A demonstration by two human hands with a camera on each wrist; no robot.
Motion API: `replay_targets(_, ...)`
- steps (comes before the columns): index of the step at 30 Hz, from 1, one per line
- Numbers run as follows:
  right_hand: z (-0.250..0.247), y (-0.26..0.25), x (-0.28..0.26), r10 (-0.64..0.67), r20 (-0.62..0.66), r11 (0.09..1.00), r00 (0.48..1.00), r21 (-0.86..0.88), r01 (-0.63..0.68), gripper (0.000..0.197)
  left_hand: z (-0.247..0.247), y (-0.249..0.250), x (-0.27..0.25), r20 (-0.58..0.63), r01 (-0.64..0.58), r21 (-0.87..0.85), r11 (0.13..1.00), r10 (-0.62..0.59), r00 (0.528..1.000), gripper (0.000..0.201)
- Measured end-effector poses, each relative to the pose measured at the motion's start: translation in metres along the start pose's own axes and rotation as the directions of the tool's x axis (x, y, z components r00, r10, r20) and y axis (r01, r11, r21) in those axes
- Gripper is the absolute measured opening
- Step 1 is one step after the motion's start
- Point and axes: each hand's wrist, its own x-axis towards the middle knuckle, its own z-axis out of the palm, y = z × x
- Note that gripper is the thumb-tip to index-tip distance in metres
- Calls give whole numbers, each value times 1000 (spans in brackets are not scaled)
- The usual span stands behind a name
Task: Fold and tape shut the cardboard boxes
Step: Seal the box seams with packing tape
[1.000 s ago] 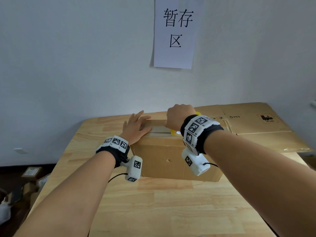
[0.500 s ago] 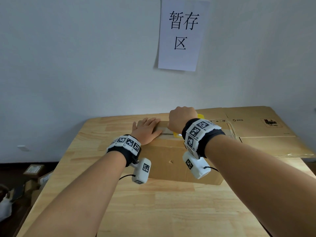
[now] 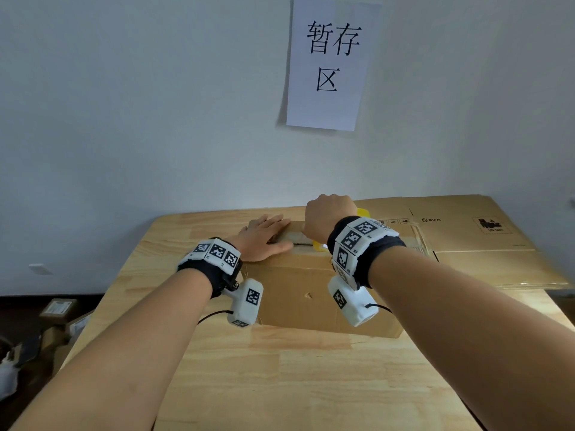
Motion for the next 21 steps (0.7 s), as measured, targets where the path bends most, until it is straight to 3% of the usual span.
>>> replay_targets(3,-1,0,0,-2,0,1000,1000,-3,2,27,-2,6,-2,95,-50,158,986,35,995,98)
replay_targets(6,-2,0,0,-7,-9,1000,1000,2,7,27,0,15,6,98,-126,217,968,107,989,113)
replay_targets(16,-2,3,0,-9,9,1000,1000,5,9,30,11,16,6,-34,-212,132,968,218,975,109)
replay_targets(21,-21,15,1,-48,195,979,980,203,8,33,12,17,4,-47,-200,116,973,207,977,113)
